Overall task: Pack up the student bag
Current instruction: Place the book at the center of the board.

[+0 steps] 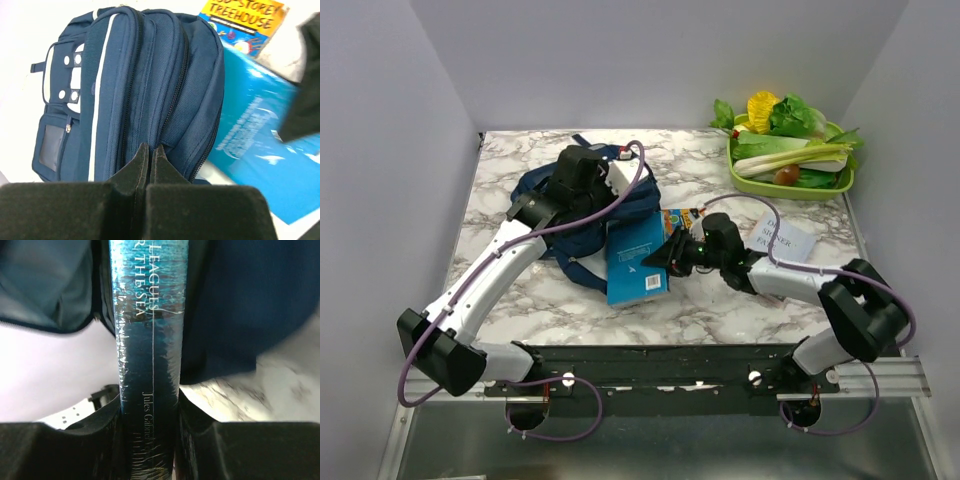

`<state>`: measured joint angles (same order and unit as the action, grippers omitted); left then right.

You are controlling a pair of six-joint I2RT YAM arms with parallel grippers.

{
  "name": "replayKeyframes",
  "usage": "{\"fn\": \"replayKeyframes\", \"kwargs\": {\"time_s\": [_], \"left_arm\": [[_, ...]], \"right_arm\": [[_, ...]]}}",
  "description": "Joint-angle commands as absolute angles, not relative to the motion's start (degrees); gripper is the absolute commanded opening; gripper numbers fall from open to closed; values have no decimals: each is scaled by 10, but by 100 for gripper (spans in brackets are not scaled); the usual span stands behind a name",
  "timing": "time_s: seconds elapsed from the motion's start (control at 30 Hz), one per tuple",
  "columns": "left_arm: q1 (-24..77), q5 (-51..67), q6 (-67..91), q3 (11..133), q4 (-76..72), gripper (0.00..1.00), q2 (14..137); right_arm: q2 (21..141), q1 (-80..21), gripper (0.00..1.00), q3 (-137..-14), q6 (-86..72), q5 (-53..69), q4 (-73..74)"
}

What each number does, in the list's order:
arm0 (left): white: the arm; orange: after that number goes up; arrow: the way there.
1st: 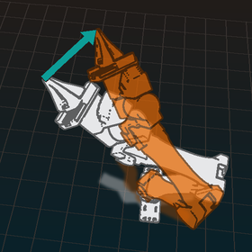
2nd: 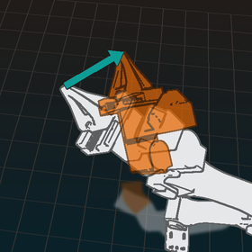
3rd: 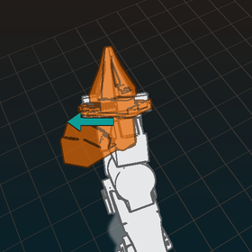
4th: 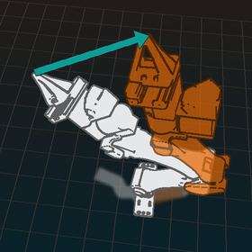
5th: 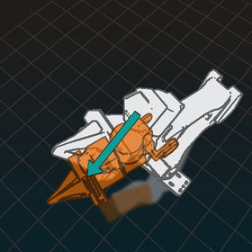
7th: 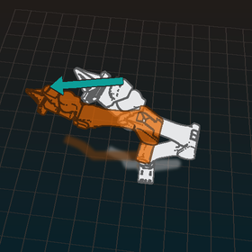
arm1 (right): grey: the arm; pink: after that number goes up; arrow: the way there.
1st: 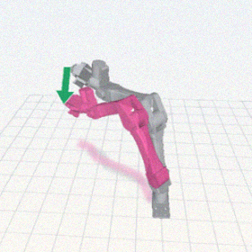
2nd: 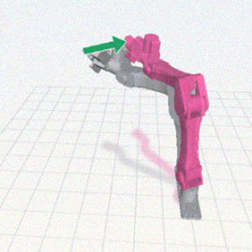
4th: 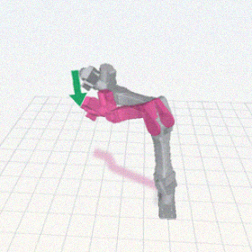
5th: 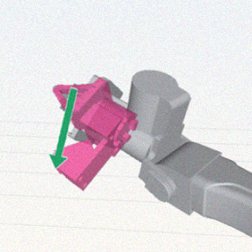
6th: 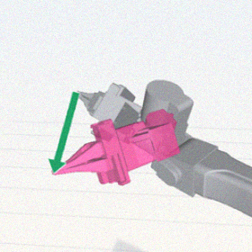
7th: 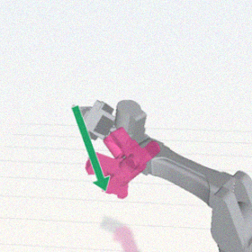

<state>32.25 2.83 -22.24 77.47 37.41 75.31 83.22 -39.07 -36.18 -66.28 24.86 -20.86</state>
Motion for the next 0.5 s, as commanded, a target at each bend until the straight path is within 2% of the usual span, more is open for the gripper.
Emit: {"fn": "replayKeyframes", "kwargs": {"time_s": [0.0, 0.17, 0.47], "left_arm": [[327, 155, -204, 828, 370, 0, 694], [328, 168, -211, 810, 384, 0, 675], [328, 177, -194, 799, 388, 0, 664]], "right_arm": [[914, -370, 1, -460, -711, 325, -384], [1012, -355, 1, -523, -776, 366, -484], [1113, -362, 1, -656, -747, 330, -446]]}}
